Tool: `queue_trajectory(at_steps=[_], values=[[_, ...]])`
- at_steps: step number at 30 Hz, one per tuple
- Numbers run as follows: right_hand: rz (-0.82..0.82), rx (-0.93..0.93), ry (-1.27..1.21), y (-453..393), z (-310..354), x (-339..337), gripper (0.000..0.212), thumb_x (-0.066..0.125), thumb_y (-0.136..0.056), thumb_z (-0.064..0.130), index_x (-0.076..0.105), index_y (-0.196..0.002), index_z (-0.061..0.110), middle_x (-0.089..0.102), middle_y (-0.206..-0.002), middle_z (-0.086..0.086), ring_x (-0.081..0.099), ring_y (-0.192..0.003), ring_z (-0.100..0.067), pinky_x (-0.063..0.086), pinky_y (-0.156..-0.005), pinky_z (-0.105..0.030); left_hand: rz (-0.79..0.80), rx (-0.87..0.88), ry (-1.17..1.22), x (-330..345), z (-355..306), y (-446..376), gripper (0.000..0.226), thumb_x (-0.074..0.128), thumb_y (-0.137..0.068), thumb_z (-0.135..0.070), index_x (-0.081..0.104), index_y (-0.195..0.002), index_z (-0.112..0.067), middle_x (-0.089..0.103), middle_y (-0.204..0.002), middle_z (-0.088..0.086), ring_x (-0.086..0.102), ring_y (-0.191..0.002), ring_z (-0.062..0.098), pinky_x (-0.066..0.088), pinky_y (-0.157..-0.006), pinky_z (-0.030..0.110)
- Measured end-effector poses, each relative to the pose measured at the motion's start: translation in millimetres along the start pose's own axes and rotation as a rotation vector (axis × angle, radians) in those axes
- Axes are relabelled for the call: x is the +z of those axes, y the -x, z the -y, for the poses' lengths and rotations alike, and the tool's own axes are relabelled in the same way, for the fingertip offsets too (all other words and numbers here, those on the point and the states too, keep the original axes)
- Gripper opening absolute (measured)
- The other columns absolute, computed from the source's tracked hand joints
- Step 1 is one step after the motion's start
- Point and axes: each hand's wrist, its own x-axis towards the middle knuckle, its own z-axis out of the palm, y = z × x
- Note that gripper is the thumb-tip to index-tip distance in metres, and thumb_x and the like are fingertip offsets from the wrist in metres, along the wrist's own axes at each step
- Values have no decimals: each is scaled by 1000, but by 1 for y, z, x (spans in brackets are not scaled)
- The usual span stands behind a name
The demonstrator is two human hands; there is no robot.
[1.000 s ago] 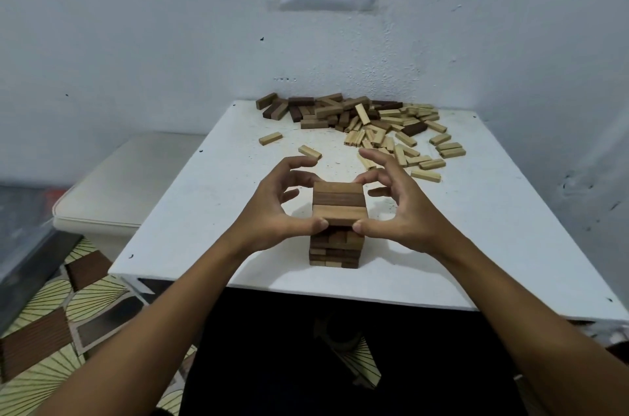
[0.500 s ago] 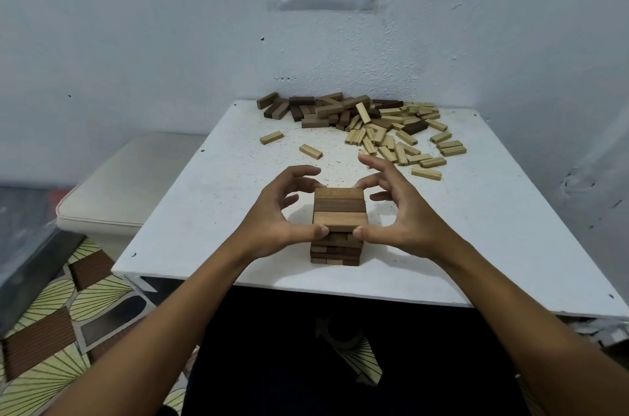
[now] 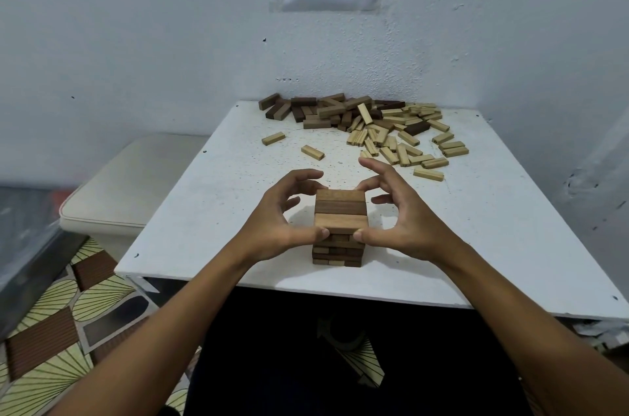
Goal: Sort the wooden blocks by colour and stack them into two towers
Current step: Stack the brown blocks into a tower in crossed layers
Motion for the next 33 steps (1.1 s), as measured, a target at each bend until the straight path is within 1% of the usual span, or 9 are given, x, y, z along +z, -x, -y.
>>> queue_trajectory(at_steps=[7,11,16,19,21,25,28,31,33], values=[[6,5,-7,0,0,0,98,79,-62,36,27,-145,41,54,-118,11,48,-121,-5,41,-104,-34,2,6,5,1,1,2,73,81,-58,-33,53,-125,-34,65,-115,-11,55,-121,13,37,-110,49],[25,14,-15,1,-1,0,98,74,-60,54,26,-145,45,53,-123,11,46,-124,-5,40,-101,-30,15,3,11,0,2,2,74,83,-59,-37,53,-126,-33,64,-121,-11,53,-125,11,37,-111,46],[9,49,-97,-6,-1,-7,77,59,-70,63,35,-141,44,54,-126,13,49,-119,-1,45,-96,-28,22,-32,72,-5,-1,-4,60,67,-71,-49,54,-127,-30,63,-127,-12,52,-126,5,39,-109,38],[-5,70,-125,-19,1,-15,69,56,-71,64,44,-135,40,57,-123,11,53,-115,-3,48,-93,-29,0,-46,71,-12,-4,-16,56,60,-74,-56,56,-124,-32,64,-125,-11,54,-123,5,42,-103,32],[-2,86,-125,-25,-2,-17,64,56,-72,63,48,-132,41,58,-121,11,55,-111,-1,46,-89,-24,2,-48,45,-13,-2,-23,55,58,-74,-59,56,-122,-33,64,-124,-11,56,-120,5,43,-99,27],[-14,112,-86,-47,-10,-20,64,56,-75,64,51,-132,38,59,-120,13,57,-107,0,47,-89,-25,-6,-71,-33,-18,5,-45,45,59,-78,-53,57,-119,-33,65,-121,-11,58,-115,3,45,-104,37],[-12,133,-45,-76,-15,-27,67,56,-75,64,52,-135,34,59,-121,11,57,-110,-3,50,-93,-31,-2,-78,-65,-26,12,-74,48,60,-73,-62,59,-115,-38,66,-116,-15,59,-112,-1,45,-105,44],[-15,138,-50,-104,-23,-32,59,59,-77,58,55,-131,34,60,-118,9,58,-107,-5,49,-90,-28,-19,-84,-58,-31,22,-102,52,62,-71,-63,61,-114,-34,67,-113,-13,60,-112,2,45,-104,46],[-22,136,-47,-125,-30,-34,58,60,-77,56,55,-131,33,60,-117,8,58,-107,-7,49,-88,-27,-32,-78,-68,-34,30,-122,54,63,-71,-62,62,-115,-30,67,-113,-11,59,-112,2,45,-103,43]])
